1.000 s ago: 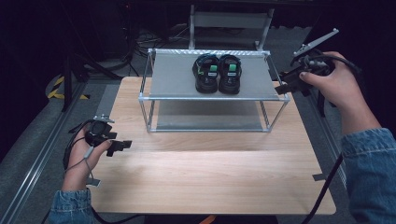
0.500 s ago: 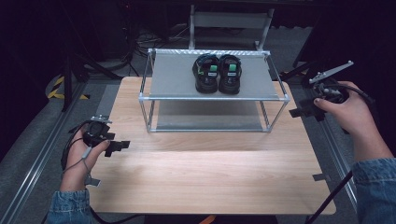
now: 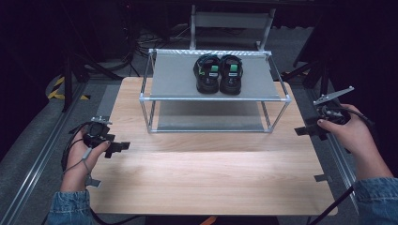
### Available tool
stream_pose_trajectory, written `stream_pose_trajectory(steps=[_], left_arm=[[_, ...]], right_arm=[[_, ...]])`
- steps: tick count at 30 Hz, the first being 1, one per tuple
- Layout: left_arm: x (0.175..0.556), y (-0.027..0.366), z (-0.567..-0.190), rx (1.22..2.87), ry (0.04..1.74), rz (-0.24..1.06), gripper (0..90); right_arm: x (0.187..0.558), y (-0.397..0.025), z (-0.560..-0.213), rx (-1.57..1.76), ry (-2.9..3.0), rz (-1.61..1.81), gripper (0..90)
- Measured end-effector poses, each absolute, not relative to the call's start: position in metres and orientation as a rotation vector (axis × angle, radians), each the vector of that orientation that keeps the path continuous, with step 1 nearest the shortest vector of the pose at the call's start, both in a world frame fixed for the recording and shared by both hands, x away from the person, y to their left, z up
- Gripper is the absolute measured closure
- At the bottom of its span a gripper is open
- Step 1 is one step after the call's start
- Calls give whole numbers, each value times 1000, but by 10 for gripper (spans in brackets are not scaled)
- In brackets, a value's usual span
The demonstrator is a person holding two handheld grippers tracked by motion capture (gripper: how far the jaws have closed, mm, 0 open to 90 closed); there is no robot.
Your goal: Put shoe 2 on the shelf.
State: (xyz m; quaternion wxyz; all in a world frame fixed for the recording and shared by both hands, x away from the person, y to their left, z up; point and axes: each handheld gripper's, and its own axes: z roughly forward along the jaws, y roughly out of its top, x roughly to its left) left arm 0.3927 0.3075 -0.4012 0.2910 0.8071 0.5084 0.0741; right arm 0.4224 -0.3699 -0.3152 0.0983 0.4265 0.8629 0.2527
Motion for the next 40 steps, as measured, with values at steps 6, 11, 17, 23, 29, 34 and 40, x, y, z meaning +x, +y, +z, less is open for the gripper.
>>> stream_pose_trajectory(steps=[6,11,17,23,29,34,40], left_arm=[[392,309,-404,2152,1366,192,238],[391,307,-405,2158,1368,190,238],[392,306,-406,2162,1368,191,238],[394,305,-407,2164,1365,185,238],[396,304,-408,2176,1354,182,238],[396,303,-408,2173,1355,182,238],[397,301,-409,2184,1353,180,238]], right_arm=[[416,-374,-336,1288,2545,740,306],[411,-376,-353,1316,2526,742,298],[407,-375,-369,1337,2533,743,292],[403,-374,-388,1360,2531,754,291],[397,-374,-408,1389,2511,755,290],[394,-371,-423,1394,2468,788,290],[394,-368,-426,1412,2445,819,291]])
